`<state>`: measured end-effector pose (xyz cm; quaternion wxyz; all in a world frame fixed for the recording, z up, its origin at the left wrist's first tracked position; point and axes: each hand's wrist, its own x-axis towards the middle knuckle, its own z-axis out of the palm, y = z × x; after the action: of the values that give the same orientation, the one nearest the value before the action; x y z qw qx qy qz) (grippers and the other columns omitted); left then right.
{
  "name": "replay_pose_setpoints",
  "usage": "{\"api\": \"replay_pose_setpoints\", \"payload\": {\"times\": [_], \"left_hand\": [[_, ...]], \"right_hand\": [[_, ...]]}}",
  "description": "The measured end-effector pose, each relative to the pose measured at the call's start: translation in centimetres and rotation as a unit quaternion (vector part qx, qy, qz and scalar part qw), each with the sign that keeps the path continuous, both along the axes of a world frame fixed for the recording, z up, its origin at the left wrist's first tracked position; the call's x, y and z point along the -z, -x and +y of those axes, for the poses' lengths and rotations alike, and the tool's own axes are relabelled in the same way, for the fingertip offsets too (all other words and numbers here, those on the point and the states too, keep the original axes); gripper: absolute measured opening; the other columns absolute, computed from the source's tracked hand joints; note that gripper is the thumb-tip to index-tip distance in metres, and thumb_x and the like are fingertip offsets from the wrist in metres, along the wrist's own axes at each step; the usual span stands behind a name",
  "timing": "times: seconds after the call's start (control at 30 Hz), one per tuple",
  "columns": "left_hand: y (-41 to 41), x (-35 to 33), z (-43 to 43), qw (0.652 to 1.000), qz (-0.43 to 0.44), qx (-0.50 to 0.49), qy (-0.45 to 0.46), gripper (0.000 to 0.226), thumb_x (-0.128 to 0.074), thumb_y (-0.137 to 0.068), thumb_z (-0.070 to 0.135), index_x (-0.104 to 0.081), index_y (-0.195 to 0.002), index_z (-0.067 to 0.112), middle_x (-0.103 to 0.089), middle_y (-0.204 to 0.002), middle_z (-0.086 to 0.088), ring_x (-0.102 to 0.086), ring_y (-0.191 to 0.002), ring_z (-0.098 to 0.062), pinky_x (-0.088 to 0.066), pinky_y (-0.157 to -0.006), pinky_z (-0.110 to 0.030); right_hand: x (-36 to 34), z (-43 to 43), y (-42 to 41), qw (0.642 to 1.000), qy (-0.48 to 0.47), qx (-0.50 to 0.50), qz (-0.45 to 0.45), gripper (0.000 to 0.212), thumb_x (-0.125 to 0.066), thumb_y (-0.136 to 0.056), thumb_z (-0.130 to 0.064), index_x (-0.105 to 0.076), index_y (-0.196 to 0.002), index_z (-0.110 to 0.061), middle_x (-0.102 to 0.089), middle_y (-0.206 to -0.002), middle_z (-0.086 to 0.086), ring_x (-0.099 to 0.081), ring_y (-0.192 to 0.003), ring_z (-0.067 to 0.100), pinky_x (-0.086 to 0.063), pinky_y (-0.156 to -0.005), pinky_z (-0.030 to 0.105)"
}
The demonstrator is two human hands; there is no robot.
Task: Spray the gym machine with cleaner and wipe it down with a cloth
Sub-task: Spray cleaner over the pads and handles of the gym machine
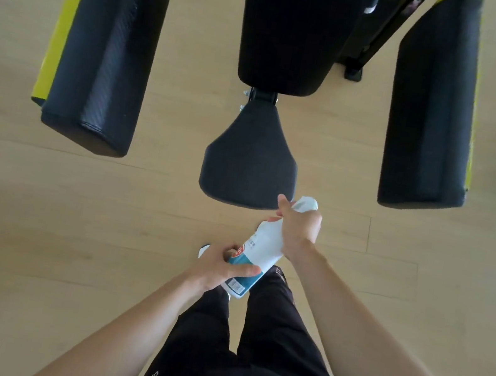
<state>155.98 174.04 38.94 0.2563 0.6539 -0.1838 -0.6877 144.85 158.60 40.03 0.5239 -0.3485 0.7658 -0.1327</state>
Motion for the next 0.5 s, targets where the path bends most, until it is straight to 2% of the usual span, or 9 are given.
{"api": "replay_pose_setpoints", "payload": {"times": [0.1, 0.17, 0.27, 0.33, 0.4, 0.5], "left_hand": [[-0.6, -1.3, -1.0, 0.999, 0.027, 0.005, 0.033, 0.070, -0.092, -0.056, 0.047, -0.068, -0.115, 0.018, -0.078, -0.103, 0.002, -0.076, -0.092, -0.015, -0.060, -0.076, -0.028], [-1.1, -2.3, -2.4, 0.997, 0.039, 0.021, 0.067, 0.056, -0.094, -0.061, 0.029, -0.071, -0.111, 0.016, -0.079, -0.102, -0.001, -0.076, -0.092, -0.018, -0.060, -0.077, -0.029], [-1.6, -3.8, -5.2, 0.990, 0.045, 0.071, 0.116, 0.046, -0.093, -0.070, 0.005, -0.075, -0.112, 0.013, -0.079, -0.107, -0.007, -0.075, -0.100, -0.028, -0.061, -0.089, -0.037], [-1.7, -4.9, -7.0, 0.983, 0.040, 0.113, 0.139, 0.044, -0.092, -0.070, 0.003, -0.075, -0.109, 0.015, -0.078, -0.105, -0.006, -0.075, -0.100, -0.028, -0.061, -0.091, -0.039], [-1.6, -5.7, -8.2, 0.978, 0.029, 0.135, 0.157, 0.048, -0.094, -0.067, 0.009, -0.074, -0.110, 0.017, -0.077, -0.105, -0.007, -0.074, -0.101, -0.030, -0.061, -0.091, -0.042], [-1.3, -6.4, -9.2, 0.977, 0.035, 0.136, 0.159, 0.049, -0.092, -0.070, 0.004, -0.073, -0.113, 0.019, -0.076, -0.106, -0.009, -0.074, -0.102, -0.029, -0.060, -0.091, -0.043]], "right_hand": [[-2.8, 0.3, 0.6, 0.996, 0.065, 0.039, -0.052, 0.027, -0.079, -0.087, -0.034, -0.064, -0.093, -0.013, -0.072, -0.058, 0.002, -0.076, -0.069, 0.026, -0.062, -0.076, 0.041], [-4.8, 0.4, 1.2, 0.988, 0.106, 0.099, -0.048, 0.029, -0.077, -0.090, -0.035, -0.065, -0.094, -0.010, -0.073, -0.059, 0.001, -0.076, -0.069, 0.025, -0.061, -0.071, 0.038], [-7.5, 0.2, 2.3, 0.968, 0.125, 0.217, -0.035, 0.034, -0.076, -0.091, -0.041, -0.064, -0.086, -0.009, -0.072, -0.058, -0.001, -0.076, -0.070, 0.028, -0.062, -0.071, 0.037], [-8.9, -0.1, 2.9, 0.951, 0.149, 0.266, -0.051, 0.034, -0.077, -0.091, -0.039, -0.062, -0.079, -0.011, -0.072, -0.060, 0.000, -0.076, -0.068, 0.028, -0.063, -0.069, 0.037], [-10.1, -0.4, 3.1, 0.949, 0.173, 0.258, -0.051, 0.035, -0.077, -0.090, -0.040, -0.061, -0.086, -0.009, -0.073, -0.069, 0.002, -0.076, -0.064, 0.024, -0.060, -0.062, 0.032], [-11.6, -1.2, 3.0, 0.949, 0.240, 0.200, -0.047, 0.030, -0.078, -0.091, -0.033, -0.059, -0.091, -0.009, -0.073, -0.085, 0.005, -0.075, -0.061, 0.020, -0.059, -0.060, 0.033]]}}
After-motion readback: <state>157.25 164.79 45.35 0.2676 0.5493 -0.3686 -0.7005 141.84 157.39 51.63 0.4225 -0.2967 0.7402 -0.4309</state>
